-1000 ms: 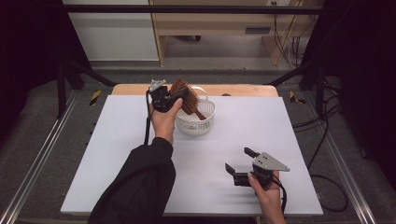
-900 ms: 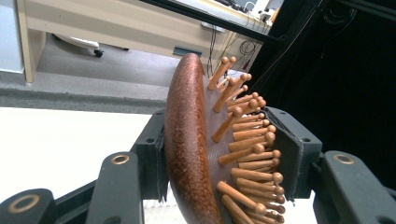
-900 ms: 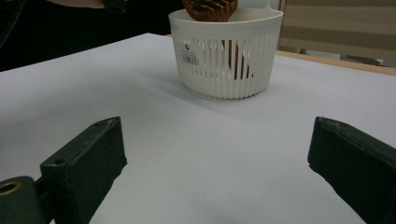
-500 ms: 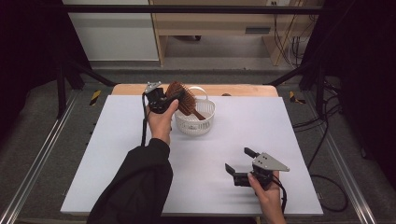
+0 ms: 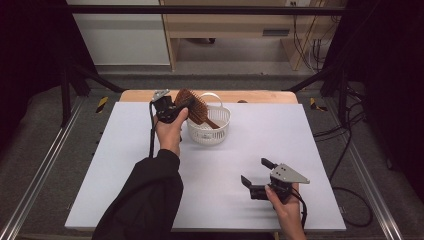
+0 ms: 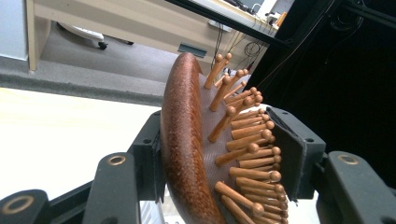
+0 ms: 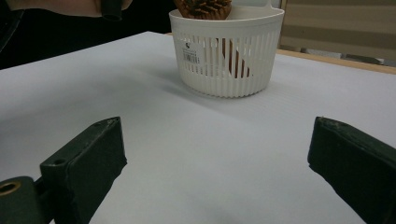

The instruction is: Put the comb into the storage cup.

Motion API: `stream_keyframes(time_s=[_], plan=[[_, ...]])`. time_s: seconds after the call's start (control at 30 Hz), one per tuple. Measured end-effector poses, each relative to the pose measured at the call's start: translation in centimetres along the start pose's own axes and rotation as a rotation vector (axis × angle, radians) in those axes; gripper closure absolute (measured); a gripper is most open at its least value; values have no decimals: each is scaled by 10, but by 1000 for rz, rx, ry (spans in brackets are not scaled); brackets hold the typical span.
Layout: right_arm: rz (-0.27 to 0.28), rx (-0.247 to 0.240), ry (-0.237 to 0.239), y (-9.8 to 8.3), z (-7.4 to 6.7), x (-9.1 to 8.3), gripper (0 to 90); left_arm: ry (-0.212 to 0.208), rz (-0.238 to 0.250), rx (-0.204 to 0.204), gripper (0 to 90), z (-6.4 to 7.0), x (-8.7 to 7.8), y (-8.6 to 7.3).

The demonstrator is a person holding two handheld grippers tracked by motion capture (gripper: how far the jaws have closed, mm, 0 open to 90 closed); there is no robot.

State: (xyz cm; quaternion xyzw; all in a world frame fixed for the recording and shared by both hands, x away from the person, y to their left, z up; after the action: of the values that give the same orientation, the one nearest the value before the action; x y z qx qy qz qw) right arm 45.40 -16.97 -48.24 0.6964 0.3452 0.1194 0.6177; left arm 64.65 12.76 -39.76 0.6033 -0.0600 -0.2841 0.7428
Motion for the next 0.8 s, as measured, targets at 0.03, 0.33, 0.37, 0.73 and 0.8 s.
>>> stream_keyframes(time_s=[0.03, 0.33, 0.37, 0.73, 0.8], plan=[[1, -2, 0, 0, 0, 0, 43, 1, -1, -2, 436, -1, 0, 0], [-3, -3, 1, 0, 0, 0, 44, 8, 0, -12, 430, -6, -2, -4], [-3, -2, 1, 0, 0, 0, 44, 7, 1, -12, 430, -6, -2, -4], [-4, -3, 2, 0, 0, 0, 44, 15, -1, -15, 424, -10, -3, -5], [-4, -5, 4, 0, 0, 1, 44, 14, 0, -17, 423, -11, -4, -6]])
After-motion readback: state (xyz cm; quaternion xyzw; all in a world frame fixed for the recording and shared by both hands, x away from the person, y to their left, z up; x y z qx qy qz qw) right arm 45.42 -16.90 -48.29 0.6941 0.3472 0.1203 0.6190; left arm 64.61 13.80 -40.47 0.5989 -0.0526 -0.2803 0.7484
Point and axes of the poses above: each handheld gripper's, and its own axes: x roughly forward along the jaws, y roughly out of its top, z roughly to its right, the point moved 4 cm from there along x, roughly forward along the jaws, and after that the axes turned 9 degrees about x, right-handed, at the moved point
